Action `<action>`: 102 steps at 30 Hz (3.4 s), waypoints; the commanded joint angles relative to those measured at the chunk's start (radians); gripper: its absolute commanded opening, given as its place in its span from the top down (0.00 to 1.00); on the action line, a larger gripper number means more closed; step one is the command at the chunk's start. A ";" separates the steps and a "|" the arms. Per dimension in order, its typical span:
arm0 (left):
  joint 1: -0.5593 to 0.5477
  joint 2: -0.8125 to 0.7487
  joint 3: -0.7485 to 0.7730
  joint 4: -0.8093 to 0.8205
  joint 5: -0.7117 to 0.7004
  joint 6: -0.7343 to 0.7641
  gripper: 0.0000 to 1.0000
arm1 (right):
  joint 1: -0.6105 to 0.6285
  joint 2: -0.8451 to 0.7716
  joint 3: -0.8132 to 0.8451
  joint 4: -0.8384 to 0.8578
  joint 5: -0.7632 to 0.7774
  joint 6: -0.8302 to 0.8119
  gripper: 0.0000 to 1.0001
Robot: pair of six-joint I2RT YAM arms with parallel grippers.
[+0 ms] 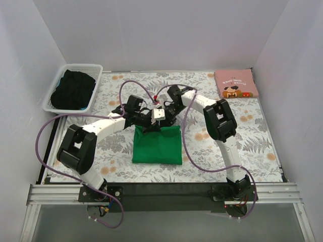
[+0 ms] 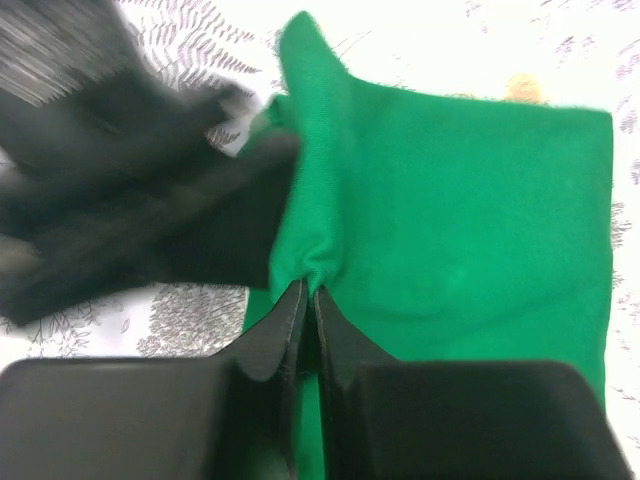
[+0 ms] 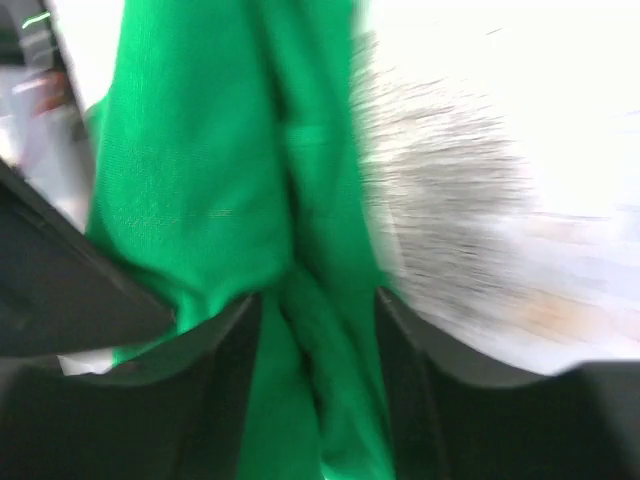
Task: Fold and stack the t-shirts
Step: Fold the tshirt
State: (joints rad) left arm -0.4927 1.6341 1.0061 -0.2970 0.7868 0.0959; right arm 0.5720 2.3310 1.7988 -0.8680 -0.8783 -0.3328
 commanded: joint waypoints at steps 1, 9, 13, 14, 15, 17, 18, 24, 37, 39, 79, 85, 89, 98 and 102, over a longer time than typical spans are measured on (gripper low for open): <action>0.014 0.023 0.009 0.024 -0.064 -0.011 0.92 | -0.090 -0.071 0.131 0.021 0.231 -0.029 0.42; 0.063 0.032 0.083 0.124 -0.123 -0.240 0.46 | -0.267 -0.148 0.195 -0.006 0.240 -0.045 0.28; 0.109 -0.068 0.075 0.159 -0.116 -0.402 0.44 | -0.300 -0.257 0.111 -0.008 0.165 -0.040 0.30; 0.117 -0.083 0.060 0.159 -0.109 -0.439 0.44 | -0.299 -0.281 0.085 -0.009 0.142 -0.037 0.33; 0.124 -0.098 0.051 0.159 -0.091 -0.476 0.45 | -0.297 -0.303 0.058 -0.005 0.113 -0.028 0.42; 0.137 -0.140 0.020 0.165 -0.063 -0.600 0.48 | -0.296 -0.355 -0.037 -0.003 -0.006 0.014 0.51; 0.138 -0.148 -0.007 0.170 -0.032 -0.652 0.50 | -0.284 -0.367 -0.073 -0.002 -0.043 0.024 0.58; 0.140 -0.103 -0.098 0.196 -0.006 -0.958 0.52 | -0.201 -0.351 -0.211 0.020 -0.148 0.040 0.65; 0.301 -0.030 -0.015 0.076 -0.116 -0.785 0.40 | -0.166 -0.168 -0.263 0.208 0.077 0.126 0.65; 0.310 -0.007 -0.006 0.049 -0.113 -0.760 0.38 | -0.166 -0.156 -0.265 0.218 0.088 0.132 0.65; 0.333 -0.040 -0.069 0.081 -0.158 -0.780 1.00 | -0.167 -0.167 -0.306 0.230 0.165 0.124 0.71; 0.338 -0.037 -0.072 0.055 -0.270 -0.739 1.00 | -0.166 -0.162 -0.277 0.247 0.236 0.132 0.71; 0.338 0.036 -0.057 0.068 -0.301 -0.733 1.00 | -0.166 -0.142 -0.222 0.256 0.312 0.114 0.72; 0.347 0.167 0.069 0.121 -0.298 -0.759 0.82 | -0.167 -0.107 -0.030 0.248 0.372 0.089 0.65; 0.373 0.059 0.098 0.104 -0.200 -0.797 0.65 | -0.190 -0.230 -0.001 0.244 0.282 0.104 0.41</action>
State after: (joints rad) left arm -0.1482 1.8095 1.0615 -0.2043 0.5194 -0.6750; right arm 0.4080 2.2147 1.7500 -0.6384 -0.5751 -0.2161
